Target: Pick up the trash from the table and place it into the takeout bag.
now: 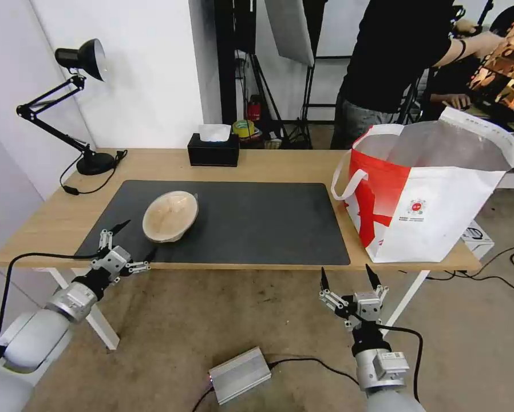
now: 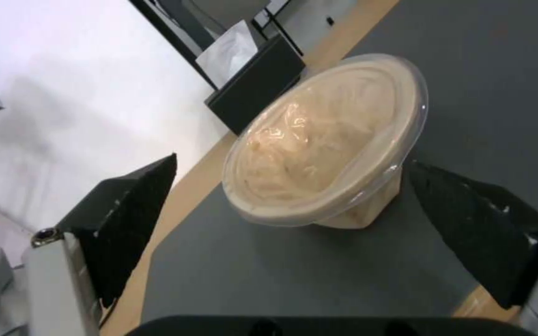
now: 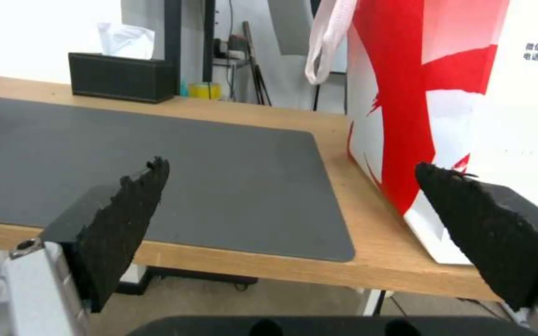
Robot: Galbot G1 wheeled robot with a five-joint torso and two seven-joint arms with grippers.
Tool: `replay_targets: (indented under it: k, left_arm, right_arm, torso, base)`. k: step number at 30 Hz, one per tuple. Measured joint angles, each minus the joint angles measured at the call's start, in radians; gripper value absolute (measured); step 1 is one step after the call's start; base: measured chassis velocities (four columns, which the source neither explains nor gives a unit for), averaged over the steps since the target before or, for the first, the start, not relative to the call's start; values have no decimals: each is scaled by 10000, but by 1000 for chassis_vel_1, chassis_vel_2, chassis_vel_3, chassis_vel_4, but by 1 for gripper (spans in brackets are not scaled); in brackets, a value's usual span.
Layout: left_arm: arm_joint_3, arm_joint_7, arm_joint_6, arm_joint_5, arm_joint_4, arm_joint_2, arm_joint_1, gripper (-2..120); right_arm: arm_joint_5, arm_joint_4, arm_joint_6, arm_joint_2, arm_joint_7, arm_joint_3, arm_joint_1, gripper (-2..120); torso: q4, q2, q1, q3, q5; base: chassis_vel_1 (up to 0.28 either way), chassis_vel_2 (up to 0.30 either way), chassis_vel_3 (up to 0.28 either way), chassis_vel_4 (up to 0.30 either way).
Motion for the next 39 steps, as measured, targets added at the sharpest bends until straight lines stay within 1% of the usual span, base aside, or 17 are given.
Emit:
replay_targets:
  k: [9,17,25,30,39]
  left_arm:
    - [295,5,14,-36,327,108,-454,100]
    - [804,13,14,-102,721,203,-1037,100]
    - [1051,22,6,-107,889,204,-1315,100]
    - [1137,26,-8,-132,892,205,-1400,100]
    - [983,35,-9,-297,538,314,-1314,100]
  right_arm:
    - [-20,-61,4,41,-2,-8,26,100]
    - [-33,-80,4,127,-7,-35,87,100]
    - [-129,-164,3,185,-9,-46,94,100]
    - [-172,-202,3,238,-9,-75,126,100]
    - [-196,-263,1,261,-9,-118,149,100]
  torso:
    - [0,0,0,0,0]
    - [0,0,0,0,0]
    - [0,-1,1,0,0]
    - [0,-1,1,1,0]
    - [0,0,0,1,0]
  base:
    - [0,0,0,0]
    - [0,0,0,0]
    - [0,0,0,0]
    - [0,0,0,0]
    - [0,0,0,0]
